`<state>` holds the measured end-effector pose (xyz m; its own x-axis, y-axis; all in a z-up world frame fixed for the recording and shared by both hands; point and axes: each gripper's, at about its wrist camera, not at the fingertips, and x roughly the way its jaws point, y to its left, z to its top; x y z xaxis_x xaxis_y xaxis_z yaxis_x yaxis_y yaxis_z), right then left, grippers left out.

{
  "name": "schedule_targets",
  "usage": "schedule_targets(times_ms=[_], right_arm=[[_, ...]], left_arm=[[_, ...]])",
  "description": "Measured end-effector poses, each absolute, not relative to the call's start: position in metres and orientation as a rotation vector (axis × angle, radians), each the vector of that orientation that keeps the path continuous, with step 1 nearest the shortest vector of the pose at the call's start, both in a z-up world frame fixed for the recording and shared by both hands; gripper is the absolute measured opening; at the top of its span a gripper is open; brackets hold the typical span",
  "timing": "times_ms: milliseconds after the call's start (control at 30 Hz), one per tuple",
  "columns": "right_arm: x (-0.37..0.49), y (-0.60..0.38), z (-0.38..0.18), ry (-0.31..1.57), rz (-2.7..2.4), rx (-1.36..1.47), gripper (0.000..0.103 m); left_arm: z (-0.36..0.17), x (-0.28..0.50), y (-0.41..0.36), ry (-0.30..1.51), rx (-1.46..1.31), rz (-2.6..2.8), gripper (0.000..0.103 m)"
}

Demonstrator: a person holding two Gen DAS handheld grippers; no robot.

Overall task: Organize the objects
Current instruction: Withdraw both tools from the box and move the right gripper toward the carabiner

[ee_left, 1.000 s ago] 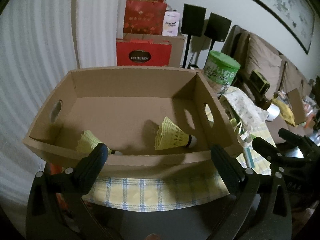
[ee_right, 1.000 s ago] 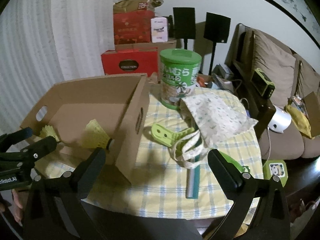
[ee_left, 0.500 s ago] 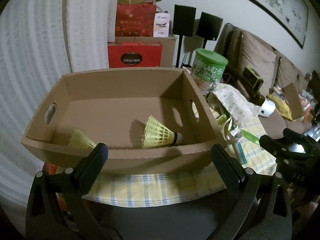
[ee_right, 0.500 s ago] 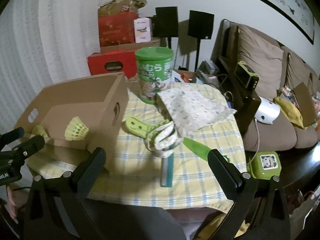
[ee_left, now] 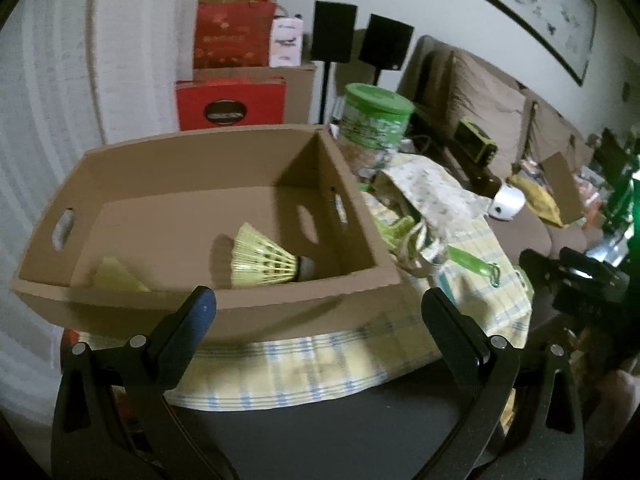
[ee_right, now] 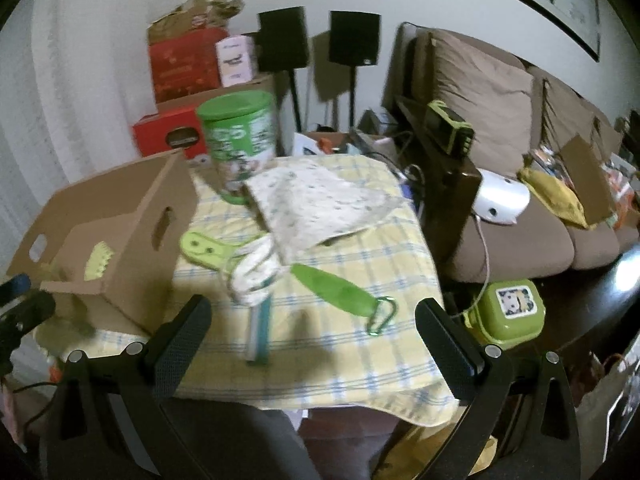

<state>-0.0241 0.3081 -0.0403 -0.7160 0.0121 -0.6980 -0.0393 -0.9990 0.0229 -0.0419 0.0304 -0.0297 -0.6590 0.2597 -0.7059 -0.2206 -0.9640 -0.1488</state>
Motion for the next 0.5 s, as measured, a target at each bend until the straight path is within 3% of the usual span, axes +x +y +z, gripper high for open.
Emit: schedule_targets(times_ms=[500], right_arm=[[-0.030,0.366,-0.047,0.217,2.803,-1.185,0.102]], left_arm=[[-0.020,-0.044,0.078,-0.019,-1.096,2.532,0.103]])
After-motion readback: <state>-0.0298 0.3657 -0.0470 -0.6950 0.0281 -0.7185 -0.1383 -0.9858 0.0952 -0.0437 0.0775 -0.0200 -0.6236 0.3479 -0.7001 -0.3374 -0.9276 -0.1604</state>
